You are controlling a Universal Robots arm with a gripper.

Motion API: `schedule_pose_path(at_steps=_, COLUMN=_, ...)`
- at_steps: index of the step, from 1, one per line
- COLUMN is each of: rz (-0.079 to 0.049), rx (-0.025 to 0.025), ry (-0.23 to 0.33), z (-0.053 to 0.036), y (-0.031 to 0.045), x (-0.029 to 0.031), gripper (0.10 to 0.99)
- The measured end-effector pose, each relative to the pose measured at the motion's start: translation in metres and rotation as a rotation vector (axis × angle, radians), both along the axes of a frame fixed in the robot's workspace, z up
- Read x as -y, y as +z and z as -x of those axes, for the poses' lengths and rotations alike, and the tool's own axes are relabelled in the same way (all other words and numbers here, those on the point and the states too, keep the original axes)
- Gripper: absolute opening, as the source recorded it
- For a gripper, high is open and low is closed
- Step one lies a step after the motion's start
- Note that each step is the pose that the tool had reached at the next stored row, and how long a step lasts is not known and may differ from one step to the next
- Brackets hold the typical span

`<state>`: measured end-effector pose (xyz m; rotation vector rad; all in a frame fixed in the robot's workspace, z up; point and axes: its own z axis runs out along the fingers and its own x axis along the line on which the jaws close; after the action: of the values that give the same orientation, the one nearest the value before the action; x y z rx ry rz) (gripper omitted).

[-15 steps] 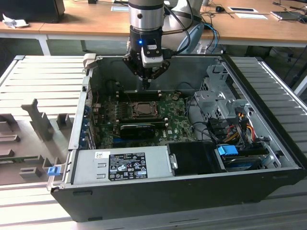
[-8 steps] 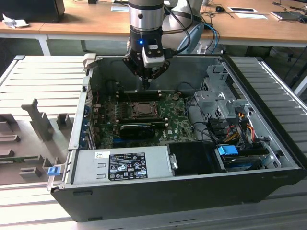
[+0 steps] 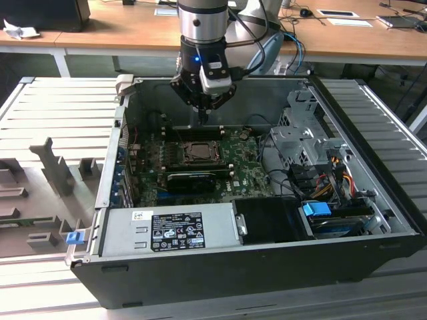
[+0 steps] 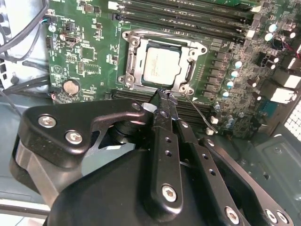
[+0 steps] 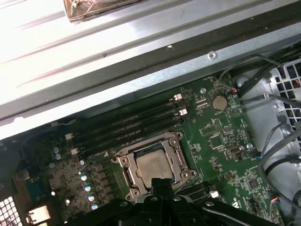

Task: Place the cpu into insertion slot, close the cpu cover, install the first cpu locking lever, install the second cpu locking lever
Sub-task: 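Install the first cpu locking lever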

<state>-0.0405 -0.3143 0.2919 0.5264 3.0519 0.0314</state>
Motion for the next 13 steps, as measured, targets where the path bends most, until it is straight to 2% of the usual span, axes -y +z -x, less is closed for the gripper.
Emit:
schedule_pose_path(at_steps=10, rz=0.000, rx=0.0000, ry=0.058, z=0.0000, y=0.0000, x=0.0000, gripper=0.106)
schedule_pose_path(at_steps=13, rz=0.000, rx=-0.0001, ry=0.097, z=0.0000, y=0.0000, x=0.0000, gripper=0.106)
